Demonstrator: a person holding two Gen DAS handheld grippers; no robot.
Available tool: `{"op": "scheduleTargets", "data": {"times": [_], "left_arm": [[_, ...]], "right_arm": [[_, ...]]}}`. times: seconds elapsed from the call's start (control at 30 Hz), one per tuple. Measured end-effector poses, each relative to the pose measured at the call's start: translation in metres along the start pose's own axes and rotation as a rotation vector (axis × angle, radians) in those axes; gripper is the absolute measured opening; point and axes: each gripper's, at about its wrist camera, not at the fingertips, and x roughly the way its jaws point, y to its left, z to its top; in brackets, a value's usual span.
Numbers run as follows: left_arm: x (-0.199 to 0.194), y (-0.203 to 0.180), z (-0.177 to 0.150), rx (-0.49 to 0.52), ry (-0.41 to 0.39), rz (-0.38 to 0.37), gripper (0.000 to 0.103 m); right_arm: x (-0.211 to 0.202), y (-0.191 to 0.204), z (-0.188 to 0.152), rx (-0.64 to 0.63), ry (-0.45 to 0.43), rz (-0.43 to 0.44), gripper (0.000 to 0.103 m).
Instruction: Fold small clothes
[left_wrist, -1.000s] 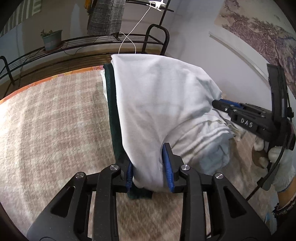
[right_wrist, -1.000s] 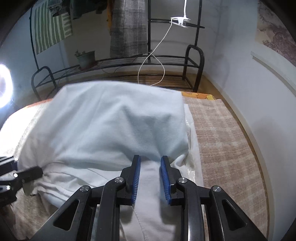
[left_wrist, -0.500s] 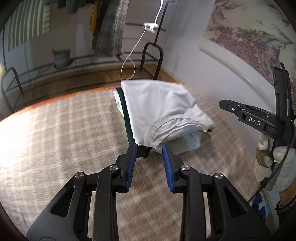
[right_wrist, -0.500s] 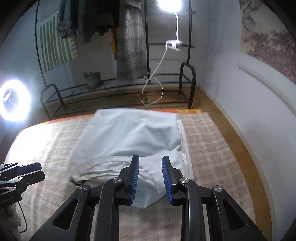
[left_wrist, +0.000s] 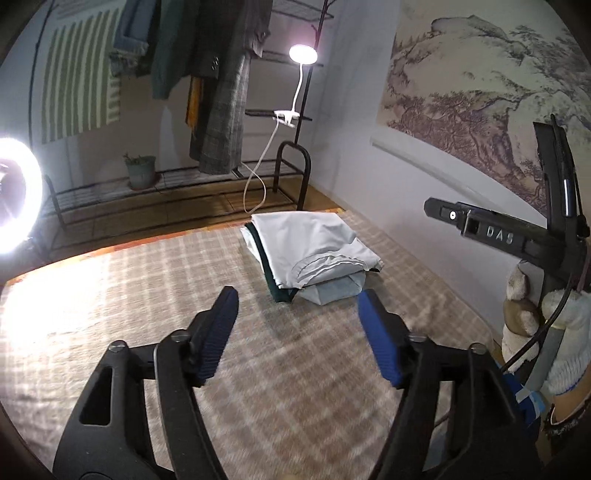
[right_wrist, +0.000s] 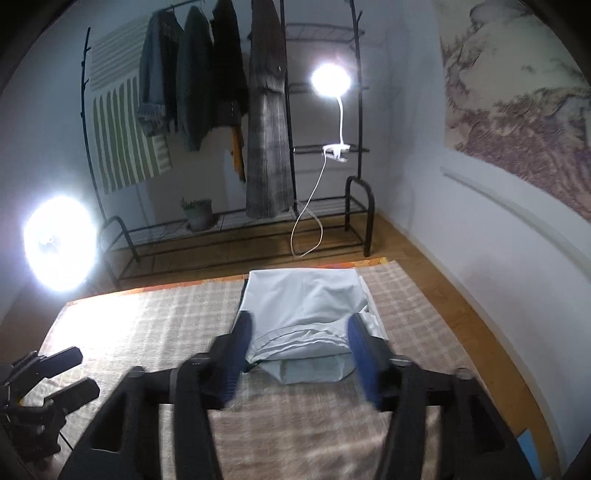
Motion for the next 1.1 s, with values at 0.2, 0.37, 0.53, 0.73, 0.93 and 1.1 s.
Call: {"op": "scheduleTargets", "data": {"times": [0.2, 0.37, 0.53, 0.73, 0.93, 1.1], "left_arm": [[-0.045, -0.006, -0.019, 0.039, -0.056, 0.025, 0.082], [-0.071, -0.01, -0.029, 0.049, -0.119, 0.039, 0.092], [-0.082, -0.017, -0.036, 0.085, -0.148, 0.061, 0.098], [-0.088, -0.014, -0.041, 0.069, -0.154, 0.072, 0.103], [-0.088, -0.01, -0.046, 0.048, -0.145, 0.086, 0.103], [-0.085, -0.017, -0.05, 0.097, -0.133, 0.112, 0.103]], "right_arm": [[-0.05, 0.034, -0.022, -0.022, -0.049, -0.037, 0.086], [-0.076, 0.045, -0.033, -0.003, -0.111, -0.053, 0.097], [-0.086, 0.056, -0.05, -0.006, -0.141, -0.058, 0.103], [-0.084, 0.066, -0.063, -0.023, -0.167, -0.076, 0.103], [-0.074, 0.067, -0.07, -0.008, -0.154, -0.069, 0.103], [-0.067, 0.061, -0.071, 0.024, -0.147, -0.081, 0.103]]}}
